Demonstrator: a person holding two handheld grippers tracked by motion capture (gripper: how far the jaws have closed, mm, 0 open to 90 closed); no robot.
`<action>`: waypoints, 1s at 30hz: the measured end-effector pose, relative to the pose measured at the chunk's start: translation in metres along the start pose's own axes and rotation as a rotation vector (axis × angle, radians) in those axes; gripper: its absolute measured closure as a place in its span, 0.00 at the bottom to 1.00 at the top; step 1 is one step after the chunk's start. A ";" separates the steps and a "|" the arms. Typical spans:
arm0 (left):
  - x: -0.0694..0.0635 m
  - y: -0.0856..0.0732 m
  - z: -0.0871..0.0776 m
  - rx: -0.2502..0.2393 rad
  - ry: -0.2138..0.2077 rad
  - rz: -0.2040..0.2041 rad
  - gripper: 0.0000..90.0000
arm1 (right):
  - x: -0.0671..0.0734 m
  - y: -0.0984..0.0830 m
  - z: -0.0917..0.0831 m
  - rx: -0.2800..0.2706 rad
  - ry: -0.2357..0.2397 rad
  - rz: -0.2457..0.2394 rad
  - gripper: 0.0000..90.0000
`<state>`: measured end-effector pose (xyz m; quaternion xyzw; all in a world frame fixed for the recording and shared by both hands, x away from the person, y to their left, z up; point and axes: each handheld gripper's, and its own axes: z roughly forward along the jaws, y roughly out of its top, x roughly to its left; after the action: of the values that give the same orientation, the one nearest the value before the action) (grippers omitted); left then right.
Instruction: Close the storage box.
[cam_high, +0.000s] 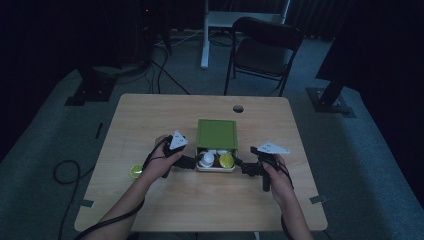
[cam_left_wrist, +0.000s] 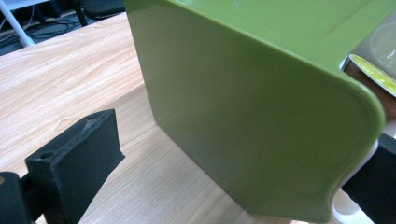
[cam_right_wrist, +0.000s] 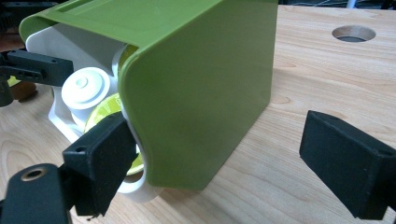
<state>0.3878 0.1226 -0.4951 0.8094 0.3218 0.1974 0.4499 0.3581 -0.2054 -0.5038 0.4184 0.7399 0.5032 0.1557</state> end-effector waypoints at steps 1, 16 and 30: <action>0.000 0.000 0.000 -0.001 0.000 -0.002 0.01 | 0.000 0.000 0.000 0.000 -0.002 0.003 0.12; 0.001 0.001 0.002 -0.005 0.013 -0.006 0.01 | 0.000 0.001 0.003 -0.004 -0.023 0.014 0.11; -0.002 0.003 0.001 -0.012 0.001 -0.018 0.01 | 0.000 -0.001 0.000 -0.026 -0.062 0.045 0.11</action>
<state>0.3877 0.1193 -0.4929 0.8036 0.3280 0.1959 0.4564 0.3576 -0.2052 -0.5044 0.4481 0.7187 0.5030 0.1724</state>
